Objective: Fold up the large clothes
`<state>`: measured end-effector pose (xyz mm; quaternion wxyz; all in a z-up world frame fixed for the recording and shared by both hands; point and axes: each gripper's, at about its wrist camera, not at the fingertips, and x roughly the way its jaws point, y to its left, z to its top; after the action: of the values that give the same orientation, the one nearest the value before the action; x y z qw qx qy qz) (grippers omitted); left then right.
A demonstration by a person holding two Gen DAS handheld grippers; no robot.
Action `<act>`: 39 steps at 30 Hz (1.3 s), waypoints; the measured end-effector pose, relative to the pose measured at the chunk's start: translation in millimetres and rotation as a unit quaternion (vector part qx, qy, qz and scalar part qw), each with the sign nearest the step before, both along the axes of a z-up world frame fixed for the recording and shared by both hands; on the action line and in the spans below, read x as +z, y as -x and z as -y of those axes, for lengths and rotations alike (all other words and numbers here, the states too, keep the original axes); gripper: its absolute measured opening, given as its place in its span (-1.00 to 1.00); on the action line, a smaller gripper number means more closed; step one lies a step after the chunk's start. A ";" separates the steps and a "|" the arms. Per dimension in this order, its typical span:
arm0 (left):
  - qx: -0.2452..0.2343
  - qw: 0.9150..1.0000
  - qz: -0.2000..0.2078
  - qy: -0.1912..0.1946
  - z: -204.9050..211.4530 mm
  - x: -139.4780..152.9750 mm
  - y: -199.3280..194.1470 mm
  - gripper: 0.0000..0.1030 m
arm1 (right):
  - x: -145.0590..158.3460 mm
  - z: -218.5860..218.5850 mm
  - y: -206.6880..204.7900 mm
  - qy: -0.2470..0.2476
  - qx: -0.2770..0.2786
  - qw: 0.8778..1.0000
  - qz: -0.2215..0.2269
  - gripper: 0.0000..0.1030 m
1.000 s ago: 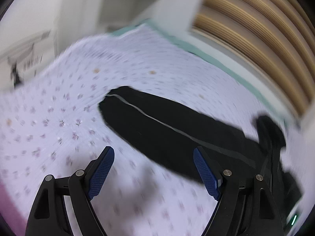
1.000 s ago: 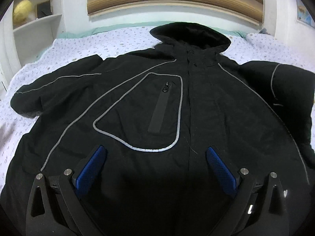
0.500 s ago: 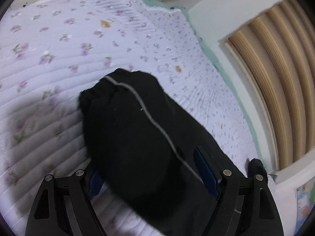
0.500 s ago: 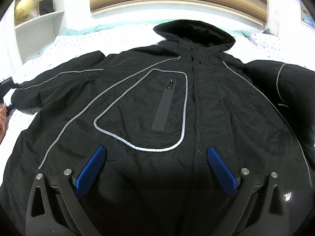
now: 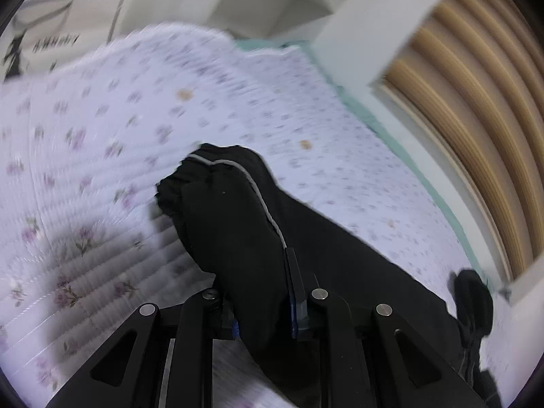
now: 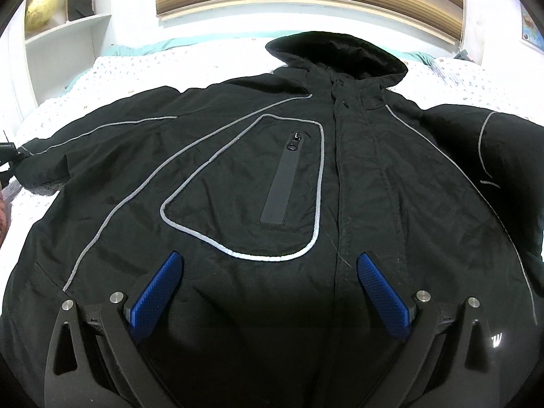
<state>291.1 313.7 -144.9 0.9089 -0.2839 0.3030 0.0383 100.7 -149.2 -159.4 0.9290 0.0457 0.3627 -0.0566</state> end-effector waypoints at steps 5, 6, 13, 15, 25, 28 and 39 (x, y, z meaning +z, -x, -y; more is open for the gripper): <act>-0.064 0.995 0.049 -0.066 61.4 67.9 28.9 -0.62 | 2.6 2.3 3.1 -0.002 -0.009 1.000 0.005 1.00; -0.080 0.993 0.059 -0.065 73.6 80.7 33.8 -0.62 | 4.6 3.6 6.4 -0.001 -0.017 1.000 0.010 1.00; -0.257 0.956 0.095 -0.100 236.3 149.2 68.6 -0.62 | 44.9 24.1 59.2 -0.034 -0.055 0.995 0.073 1.00; -0.308 0.942 0.076 -0.106 283.3 145.7 67.2 -0.62 | 58.4 34.6 74.6 -0.051 -0.055 0.993 0.086 1.00; -0.438 0.884 -0.082 -0.142 454.9 26.9 58.8 -0.60 | 95.5 83.5 121.9 0.001 -0.070 0.995 0.071 1.00; -0.443 0.873 -0.141 -0.147 462.1 -9.9 49.3 -0.55 | 87.3 83.8 121.8 0.009 -0.059 0.997 0.050 1.00; -0.432 0.859 -0.266 -0.062 436.8 66.2 49.2 -0.22 | 73.9 96.5 87.4 -0.064 -0.023 0.997 -0.047 1.00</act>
<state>241.9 -123.0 -78.7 0.7345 -0.0460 0.6228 -0.2656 13.2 -245.7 -85.5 0.9045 0.1106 0.4080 -0.0568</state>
